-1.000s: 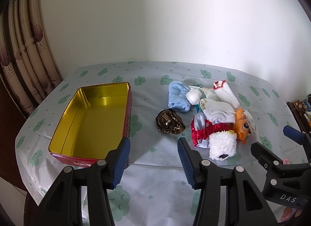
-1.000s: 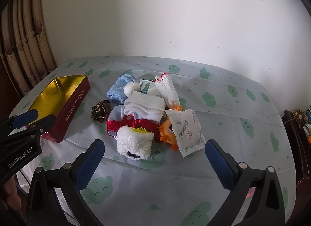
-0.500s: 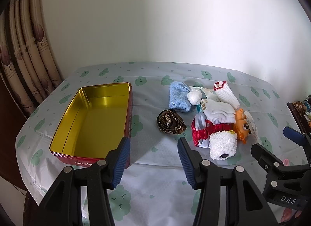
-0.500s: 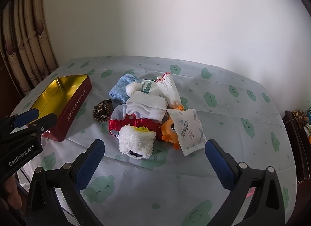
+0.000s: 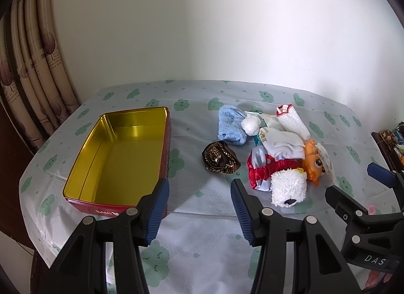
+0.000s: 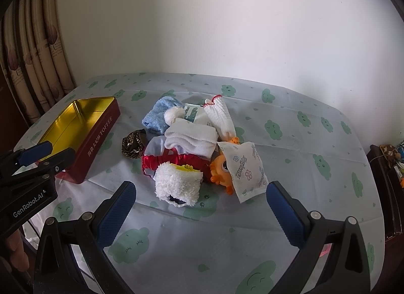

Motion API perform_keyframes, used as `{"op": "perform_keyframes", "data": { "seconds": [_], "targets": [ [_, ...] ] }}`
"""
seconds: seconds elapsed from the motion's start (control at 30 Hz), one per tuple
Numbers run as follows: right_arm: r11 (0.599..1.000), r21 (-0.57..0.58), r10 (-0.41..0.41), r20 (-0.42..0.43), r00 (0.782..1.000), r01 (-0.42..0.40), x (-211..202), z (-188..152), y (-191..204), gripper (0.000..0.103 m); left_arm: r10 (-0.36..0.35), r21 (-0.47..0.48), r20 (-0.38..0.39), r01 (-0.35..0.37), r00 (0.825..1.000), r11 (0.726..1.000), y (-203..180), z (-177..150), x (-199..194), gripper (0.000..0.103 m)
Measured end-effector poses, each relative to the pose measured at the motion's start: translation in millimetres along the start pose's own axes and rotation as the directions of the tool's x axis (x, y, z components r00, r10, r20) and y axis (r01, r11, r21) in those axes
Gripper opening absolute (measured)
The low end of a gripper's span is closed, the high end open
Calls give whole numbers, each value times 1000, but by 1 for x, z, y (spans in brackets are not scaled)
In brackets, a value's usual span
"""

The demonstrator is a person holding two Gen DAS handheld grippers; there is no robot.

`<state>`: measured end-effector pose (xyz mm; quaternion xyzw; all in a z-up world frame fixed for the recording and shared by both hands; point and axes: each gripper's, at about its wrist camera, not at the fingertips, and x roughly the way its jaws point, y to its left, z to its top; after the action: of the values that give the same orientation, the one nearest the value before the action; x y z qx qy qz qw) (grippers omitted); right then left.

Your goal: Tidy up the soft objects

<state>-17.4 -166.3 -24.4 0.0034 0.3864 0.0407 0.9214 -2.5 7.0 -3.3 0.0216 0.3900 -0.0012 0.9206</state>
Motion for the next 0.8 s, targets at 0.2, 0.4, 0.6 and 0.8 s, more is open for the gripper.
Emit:
{"op": "perform_keyframes", "data": {
  "seconds": [0.2,0.4,0.6,0.8],
  "targets": [
    [1000,-1,-1,2,1000,1,0,0,1,103,-1,0,0,1,1000,1000,0,0,1,52],
    [1000,0,-2,1,1000,2,0,0,1,102,-1,0,1,1,1000,1000,0,-1,1,52],
    [1000,2,-2,3,1000,2,0,-1,1,102,-2,1,0,2,1000,1000,0,-2,2,52],
    [1000,5,1,-6,1000,-1,3,-2,-1,102,-2,0,-5,2,1000,1000,0,-4,4,52]
  ]
}}
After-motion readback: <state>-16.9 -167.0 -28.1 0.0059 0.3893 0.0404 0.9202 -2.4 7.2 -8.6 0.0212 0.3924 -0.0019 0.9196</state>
